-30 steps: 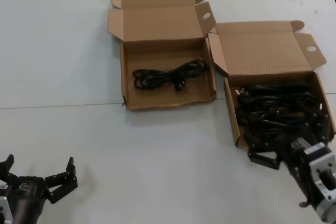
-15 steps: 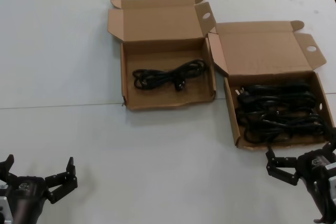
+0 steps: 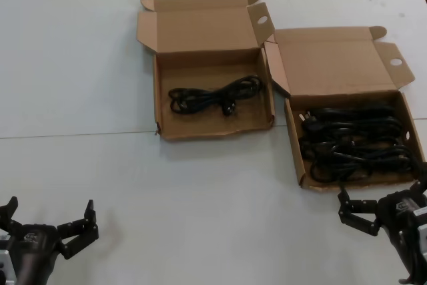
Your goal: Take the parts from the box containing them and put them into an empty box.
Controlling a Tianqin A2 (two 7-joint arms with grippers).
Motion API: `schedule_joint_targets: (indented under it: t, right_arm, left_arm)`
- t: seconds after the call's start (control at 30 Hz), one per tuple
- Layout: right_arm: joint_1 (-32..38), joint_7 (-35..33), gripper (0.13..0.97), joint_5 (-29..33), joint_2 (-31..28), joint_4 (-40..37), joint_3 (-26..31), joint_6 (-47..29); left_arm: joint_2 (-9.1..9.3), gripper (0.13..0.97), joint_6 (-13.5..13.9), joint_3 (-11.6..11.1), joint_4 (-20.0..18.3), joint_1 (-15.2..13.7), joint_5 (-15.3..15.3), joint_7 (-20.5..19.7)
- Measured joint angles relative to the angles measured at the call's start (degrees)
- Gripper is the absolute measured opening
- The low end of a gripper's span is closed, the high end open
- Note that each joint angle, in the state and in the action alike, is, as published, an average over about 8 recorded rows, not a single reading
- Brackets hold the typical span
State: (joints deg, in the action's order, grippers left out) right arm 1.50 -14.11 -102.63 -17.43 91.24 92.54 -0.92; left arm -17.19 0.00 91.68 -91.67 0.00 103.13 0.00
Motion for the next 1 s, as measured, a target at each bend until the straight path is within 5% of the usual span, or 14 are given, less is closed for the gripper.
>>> schedule_joint_targets:
  t: [1.0]
  right_arm:
    - [0.0, 0.0, 0.966, 0.0, 0.0, 0.0, 0.0, 0.0]
  left_arm:
    - [0.00, 0.966, 0.0, 0.0, 0.0, 0.0, 0.0, 0.0]
